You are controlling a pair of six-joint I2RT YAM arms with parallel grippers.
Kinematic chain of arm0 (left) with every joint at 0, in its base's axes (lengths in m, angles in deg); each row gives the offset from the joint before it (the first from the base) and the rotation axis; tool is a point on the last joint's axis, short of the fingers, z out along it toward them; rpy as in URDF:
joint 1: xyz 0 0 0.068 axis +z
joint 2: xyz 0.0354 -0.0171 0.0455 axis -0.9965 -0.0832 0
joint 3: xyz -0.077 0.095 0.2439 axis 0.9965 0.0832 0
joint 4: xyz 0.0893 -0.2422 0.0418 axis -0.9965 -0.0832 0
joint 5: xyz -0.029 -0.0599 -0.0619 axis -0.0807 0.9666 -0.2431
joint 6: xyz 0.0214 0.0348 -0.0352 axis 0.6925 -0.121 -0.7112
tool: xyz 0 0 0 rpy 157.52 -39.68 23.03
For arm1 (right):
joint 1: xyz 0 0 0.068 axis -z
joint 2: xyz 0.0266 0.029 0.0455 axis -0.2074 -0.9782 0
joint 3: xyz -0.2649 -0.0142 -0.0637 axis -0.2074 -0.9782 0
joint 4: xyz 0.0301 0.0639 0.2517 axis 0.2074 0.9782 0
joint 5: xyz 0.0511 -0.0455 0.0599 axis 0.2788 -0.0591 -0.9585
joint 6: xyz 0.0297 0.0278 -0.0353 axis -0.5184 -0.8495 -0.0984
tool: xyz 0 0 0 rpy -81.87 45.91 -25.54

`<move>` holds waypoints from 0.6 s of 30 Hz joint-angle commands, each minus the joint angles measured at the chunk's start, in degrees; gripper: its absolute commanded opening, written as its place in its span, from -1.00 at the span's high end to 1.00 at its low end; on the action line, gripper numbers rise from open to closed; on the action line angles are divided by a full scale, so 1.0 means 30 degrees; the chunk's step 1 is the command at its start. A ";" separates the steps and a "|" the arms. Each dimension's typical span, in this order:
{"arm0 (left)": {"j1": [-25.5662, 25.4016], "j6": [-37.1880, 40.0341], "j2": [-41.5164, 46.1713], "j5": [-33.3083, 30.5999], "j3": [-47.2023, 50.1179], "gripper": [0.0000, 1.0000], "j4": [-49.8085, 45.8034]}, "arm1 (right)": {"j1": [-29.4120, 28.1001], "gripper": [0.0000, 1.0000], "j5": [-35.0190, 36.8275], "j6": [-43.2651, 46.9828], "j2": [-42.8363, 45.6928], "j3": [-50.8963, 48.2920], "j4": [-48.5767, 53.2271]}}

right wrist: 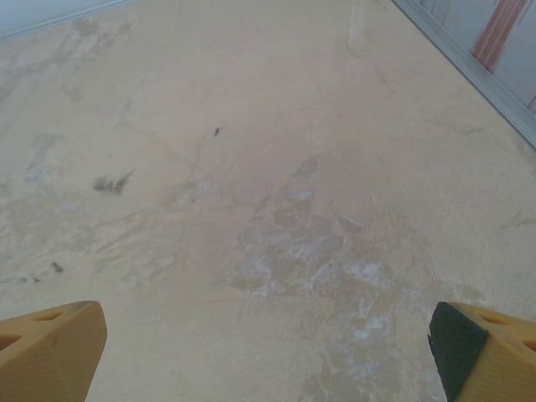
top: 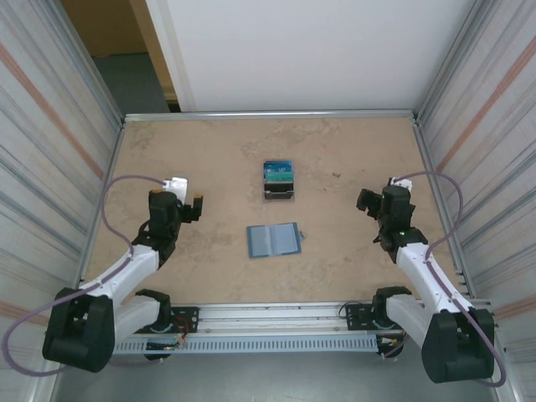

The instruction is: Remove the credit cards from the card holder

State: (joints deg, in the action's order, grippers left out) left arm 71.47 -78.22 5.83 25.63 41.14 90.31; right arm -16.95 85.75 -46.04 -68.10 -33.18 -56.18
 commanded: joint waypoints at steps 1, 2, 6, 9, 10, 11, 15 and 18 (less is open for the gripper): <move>0.0522 0.0650 -0.1226 -0.0089 0.0261 -0.97 0.3539 | 0.0068 -0.97 -0.0452 0.1714 -0.0060 -0.1371 -0.4527; 0.0690 0.0748 -0.1817 0.0104 0.0296 -0.97 0.4220 | 0.0086 -0.97 -0.0484 0.2005 -0.0073 -0.1708 -0.5389; 0.1517 0.0798 -0.3834 0.0864 0.0422 -0.97 0.6150 | 0.0436 -0.97 -0.0484 0.2522 -0.0745 -0.2002 -0.6831; 0.1734 0.0769 -0.4793 0.1349 0.0528 -0.97 0.7529 | 0.0583 -0.97 -0.0812 0.2947 -0.1798 -0.2421 -0.8673; 0.1830 0.0665 -0.4785 0.1760 0.0373 -0.97 0.7226 | 0.0603 -0.97 -0.0893 0.2976 -0.2017 -0.2551 -0.9206; 0.1912 0.0562 -0.4915 0.2063 0.0422 -0.97 0.7584 | 0.0681 -0.97 -0.0962 0.3062 -0.2231 -0.2742 -0.9845; 0.2313 0.0018 -0.7058 0.2731 0.1435 -0.97 1.1648 | 0.0996 -0.97 -0.1354 0.3212 -0.2978 -0.3040 -1.1471; 0.2506 0.0005 -0.8588 0.2803 0.1161 -0.97 1.2753 | 0.1186 -0.97 -0.1679 0.3330 -0.3443 -0.3132 -1.2090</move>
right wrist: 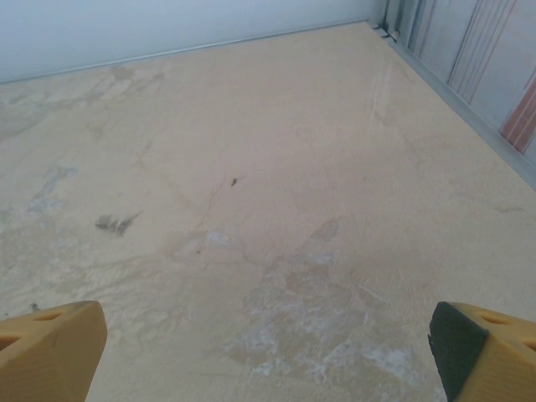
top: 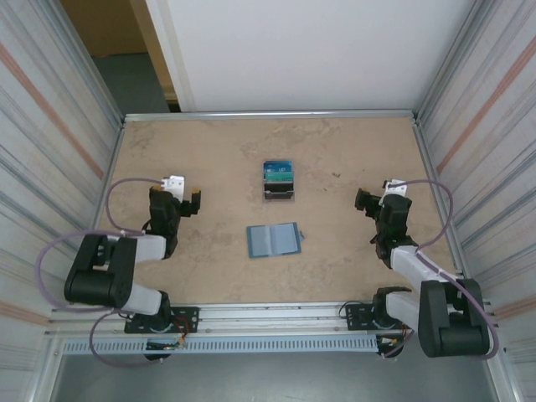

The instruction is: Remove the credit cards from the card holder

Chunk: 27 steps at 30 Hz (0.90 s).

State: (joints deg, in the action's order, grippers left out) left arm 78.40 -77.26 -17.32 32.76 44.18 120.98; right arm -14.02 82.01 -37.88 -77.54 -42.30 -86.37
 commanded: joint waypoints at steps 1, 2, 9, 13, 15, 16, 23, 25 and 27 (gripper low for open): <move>0.0294 -0.0449 -0.0752 0.0719 -0.0171 -0.97 0.1617 | 0.0258 -0.97 -0.0571 0.0699 -0.0505 -0.0140 -0.2350; 0.0569 -0.0675 -0.0465 0.1328 -0.0353 -0.97 0.0729 | 0.0293 -0.97 -0.0731 0.0809 -0.0690 -0.0214 -0.2693; 0.2390 -0.1518 -0.0601 0.5067 -0.1621 -0.97 -0.1605 | 0.0648 -0.97 -0.1989 0.1311 -0.3091 -0.0731 -0.5989; 0.2372 -0.1513 -0.0620 0.5073 -0.1524 -0.97 -0.1368 | 0.1061 -0.97 -0.2863 0.1533 -0.4996 -0.0570 -0.7598; 0.2387 -0.1513 -0.0593 0.5064 -0.1524 -0.97 -0.1385 | 0.1435 -0.97 -0.3294 0.1329 -0.5928 -0.0502 -0.8462; 0.2364 -0.1518 -0.0611 0.5076 -0.1524 -0.97 -0.1371 | 0.1710 -0.97 -0.3797 0.1117 -0.6480 -0.0420 -0.8730; 0.2364 -0.1478 -0.0599 0.5081 -0.1524 -0.97 -0.1378 | 0.3043 -0.97 -0.6994 0.0703 -0.8363 0.1156 -0.7693; 0.2344 -0.1456 -0.0610 0.5062 -0.1524 -0.97 -0.1367 | 0.2529 -0.97 -0.7204 0.1570 -0.8229 0.2122 -0.5536; 0.2323 -0.1453 -0.0606 0.5031 -0.1524 -0.97 -0.1367 | 0.2252 -0.97 -0.6826 0.1718 -0.8274 0.2214 -0.5465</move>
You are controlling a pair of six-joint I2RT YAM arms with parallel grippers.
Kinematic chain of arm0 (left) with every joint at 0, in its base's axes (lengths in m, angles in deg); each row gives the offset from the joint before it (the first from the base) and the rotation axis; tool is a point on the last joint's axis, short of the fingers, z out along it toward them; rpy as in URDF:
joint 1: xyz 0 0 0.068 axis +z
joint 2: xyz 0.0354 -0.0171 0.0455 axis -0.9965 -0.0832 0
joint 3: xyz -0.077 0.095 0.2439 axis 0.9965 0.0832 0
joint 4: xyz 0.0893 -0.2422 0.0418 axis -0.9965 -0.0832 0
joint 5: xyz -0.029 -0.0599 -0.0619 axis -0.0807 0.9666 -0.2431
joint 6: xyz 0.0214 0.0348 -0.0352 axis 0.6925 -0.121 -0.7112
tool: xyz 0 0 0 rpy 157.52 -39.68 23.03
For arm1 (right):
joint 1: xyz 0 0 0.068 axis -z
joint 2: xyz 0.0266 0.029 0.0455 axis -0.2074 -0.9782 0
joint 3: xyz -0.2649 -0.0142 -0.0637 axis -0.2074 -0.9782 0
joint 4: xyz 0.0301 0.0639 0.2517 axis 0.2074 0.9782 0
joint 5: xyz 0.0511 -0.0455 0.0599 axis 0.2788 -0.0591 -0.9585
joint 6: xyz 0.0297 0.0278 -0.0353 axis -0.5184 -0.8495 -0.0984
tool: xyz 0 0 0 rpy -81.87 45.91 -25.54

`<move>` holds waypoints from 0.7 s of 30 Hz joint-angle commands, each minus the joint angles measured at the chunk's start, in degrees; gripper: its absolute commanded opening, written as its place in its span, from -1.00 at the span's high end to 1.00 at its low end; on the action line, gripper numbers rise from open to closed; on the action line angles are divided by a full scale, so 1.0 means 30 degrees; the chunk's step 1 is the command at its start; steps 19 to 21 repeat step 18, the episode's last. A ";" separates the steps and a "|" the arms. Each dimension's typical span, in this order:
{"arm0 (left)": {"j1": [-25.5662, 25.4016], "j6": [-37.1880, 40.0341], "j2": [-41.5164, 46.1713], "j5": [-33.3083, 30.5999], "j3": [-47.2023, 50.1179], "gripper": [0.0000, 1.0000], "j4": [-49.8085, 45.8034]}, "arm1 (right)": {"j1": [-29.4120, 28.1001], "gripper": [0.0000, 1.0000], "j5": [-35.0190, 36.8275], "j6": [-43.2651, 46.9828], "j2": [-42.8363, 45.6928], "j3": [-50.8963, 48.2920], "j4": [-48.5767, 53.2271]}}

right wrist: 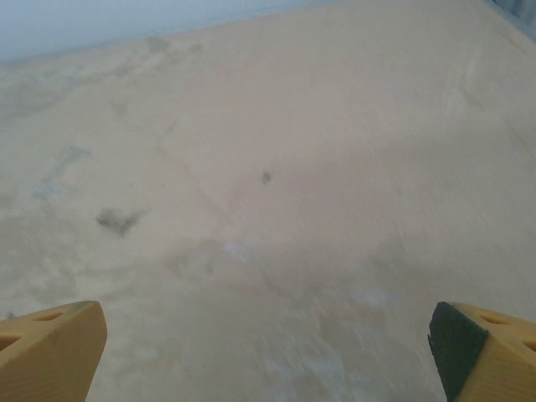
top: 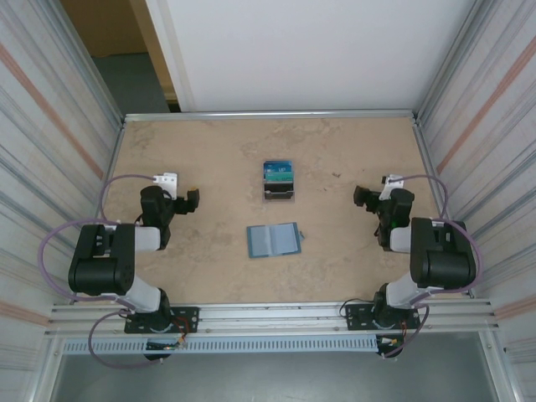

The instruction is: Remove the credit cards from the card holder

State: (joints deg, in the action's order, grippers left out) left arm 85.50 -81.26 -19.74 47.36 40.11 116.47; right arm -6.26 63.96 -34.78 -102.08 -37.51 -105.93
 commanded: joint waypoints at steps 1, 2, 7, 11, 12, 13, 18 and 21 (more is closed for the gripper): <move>-0.0044 -0.0106 0.0207 0.0164 -0.0169 -0.97 0.0132 | -0.0302 -0.97 -0.0893 0.0694 -0.0116 0.0594 0.0979; -0.0033 -0.0099 0.0208 0.0164 -0.0165 -0.97 0.0112 | -0.0322 -0.97 -0.0878 0.0674 -0.0169 0.0584 0.0850; -0.0043 -0.0107 0.0186 0.0165 -0.0169 -0.97 0.0103 | -0.0495 -0.97 -0.0278 0.0650 -0.0122 0.0648 0.1086; -0.0081 -0.0113 0.0181 0.0108 -0.0200 -0.97 0.0083 | -0.0644 -0.97 0.0352 0.0607 -0.0122 0.0759 0.1227; -0.0066 -0.0106 0.0147 0.0113 -0.0227 -0.97 0.0075 | -0.0640 -0.97 0.0363 0.0592 -0.0114 0.0730 0.1246; -0.0082 -0.0117 0.0154 0.0115 -0.0227 -0.97 0.0075 | -0.0640 -0.97 0.0367 0.0606 -0.0100 0.0730 0.1248; -0.0088 -0.0109 0.0208 0.0134 -0.0184 -0.97 0.0105 | -0.0631 -0.97 0.0392 0.0599 -0.0101 0.0715 0.1212; -0.0088 -0.0109 0.0208 0.0134 -0.0184 -0.97 0.0105 | -0.0631 -0.97 0.0392 0.0599 -0.0101 0.0715 0.1212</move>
